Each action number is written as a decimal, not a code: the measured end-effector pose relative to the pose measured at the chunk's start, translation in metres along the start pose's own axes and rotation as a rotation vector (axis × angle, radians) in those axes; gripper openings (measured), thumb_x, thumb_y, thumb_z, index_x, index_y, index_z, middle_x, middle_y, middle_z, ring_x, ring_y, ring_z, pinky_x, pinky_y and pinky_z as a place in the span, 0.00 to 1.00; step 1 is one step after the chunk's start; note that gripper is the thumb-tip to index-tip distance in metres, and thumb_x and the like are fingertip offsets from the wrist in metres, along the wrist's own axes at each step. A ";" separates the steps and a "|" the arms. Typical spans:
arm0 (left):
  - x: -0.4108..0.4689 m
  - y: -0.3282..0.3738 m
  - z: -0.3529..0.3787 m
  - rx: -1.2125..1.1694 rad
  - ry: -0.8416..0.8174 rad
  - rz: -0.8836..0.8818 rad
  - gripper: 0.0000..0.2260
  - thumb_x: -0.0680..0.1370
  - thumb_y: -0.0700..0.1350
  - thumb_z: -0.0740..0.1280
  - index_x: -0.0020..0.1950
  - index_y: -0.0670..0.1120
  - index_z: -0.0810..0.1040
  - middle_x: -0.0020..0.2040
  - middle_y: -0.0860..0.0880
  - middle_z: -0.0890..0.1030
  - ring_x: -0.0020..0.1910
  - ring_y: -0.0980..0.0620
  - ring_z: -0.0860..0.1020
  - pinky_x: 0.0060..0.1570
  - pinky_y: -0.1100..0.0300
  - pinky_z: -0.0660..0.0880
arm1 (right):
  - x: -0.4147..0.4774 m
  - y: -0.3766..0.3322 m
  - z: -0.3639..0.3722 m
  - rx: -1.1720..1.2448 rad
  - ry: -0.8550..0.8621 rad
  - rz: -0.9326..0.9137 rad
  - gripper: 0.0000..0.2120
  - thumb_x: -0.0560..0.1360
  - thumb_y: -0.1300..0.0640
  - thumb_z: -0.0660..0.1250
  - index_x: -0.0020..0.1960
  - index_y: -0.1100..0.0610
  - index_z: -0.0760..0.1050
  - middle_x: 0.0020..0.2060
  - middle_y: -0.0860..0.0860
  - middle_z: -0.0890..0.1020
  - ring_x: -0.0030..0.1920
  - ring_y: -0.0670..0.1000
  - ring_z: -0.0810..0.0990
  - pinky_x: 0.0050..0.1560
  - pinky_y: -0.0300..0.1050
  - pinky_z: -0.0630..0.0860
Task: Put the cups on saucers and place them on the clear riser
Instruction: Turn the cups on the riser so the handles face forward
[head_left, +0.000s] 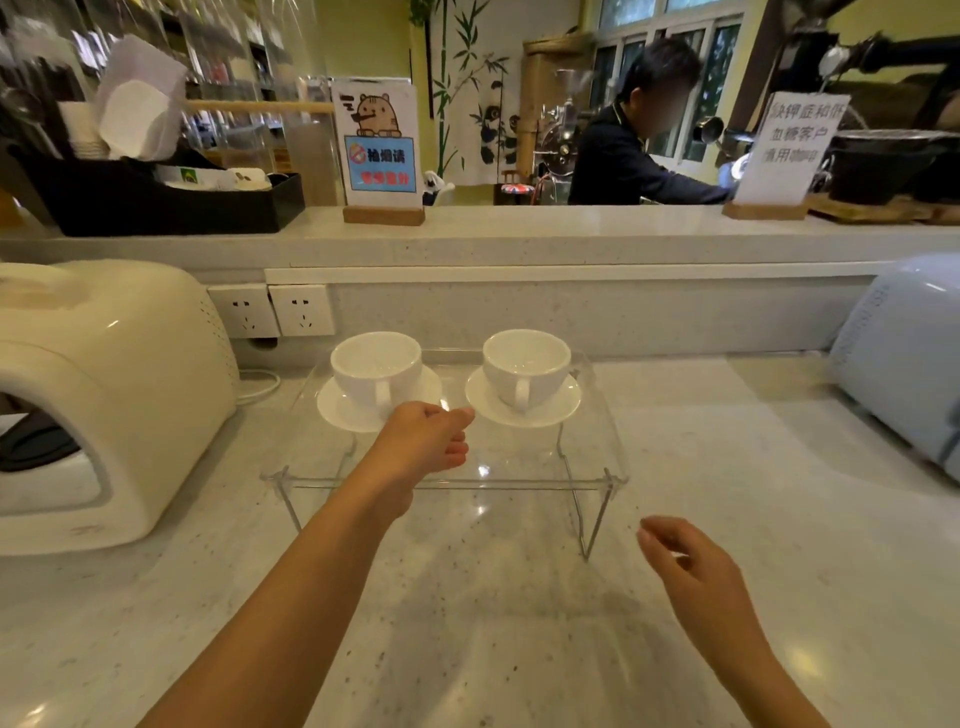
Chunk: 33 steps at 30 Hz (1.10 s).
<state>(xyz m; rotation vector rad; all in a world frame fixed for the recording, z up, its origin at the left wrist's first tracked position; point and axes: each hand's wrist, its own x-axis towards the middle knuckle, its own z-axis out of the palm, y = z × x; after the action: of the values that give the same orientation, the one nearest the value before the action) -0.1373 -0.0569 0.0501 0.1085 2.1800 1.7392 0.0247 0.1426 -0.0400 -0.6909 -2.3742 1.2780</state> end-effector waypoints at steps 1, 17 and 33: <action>0.002 0.001 0.001 -0.018 -0.007 -0.019 0.09 0.75 0.49 0.67 0.45 0.44 0.73 0.45 0.45 0.80 0.43 0.51 0.81 0.37 0.63 0.77 | -0.005 0.012 0.005 -0.068 -0.077 0.060 0.13 0.77 0.52 0.63 0.59 0.53 0.74 0.59 0.51 0.79 0.54 0.49 0.76 0.55 0.42 0.72; 0.018 0.014 0.027 -0.264 -0.156 -0.201 0.17 0.78 0.34 0.56 0.68 0.37 0.63 0.45 0.36 0.77 0.42 0.41 0.81 0.36 0.54 0.78 | -0.032 0.066 0.040 -0.681 -0.197 -0.102 0.32 0.75 0.34 0.42 0.75 0.47 0.48 0.77 0.45 0.51 0.76 0.44 0.47 0.74 0.45 0.41; 0.050 0.011 0.045 -0.119 -0.003 -0.121 0.21 0.78 0.31 0.57 0.71 0.39 0.60 0.51 0.38 0.77 0.23 0.48 0.81 0.24 0.58 0.80 | -0.031 0.064 0.041 -0.671 -0.218 -0.059 0.32 0.75 0.33 0.42 0.75 0.45 0.47 0.77 0.43 0.49 0.76 0.43 0.45 0.74 0.46 0.41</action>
<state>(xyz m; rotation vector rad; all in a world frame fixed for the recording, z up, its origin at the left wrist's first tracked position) -0.1711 0.0017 0.0416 -0.0499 2.0303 1.7935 0.0443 0.1275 -0.1178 -0.6711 -3.0018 0.5267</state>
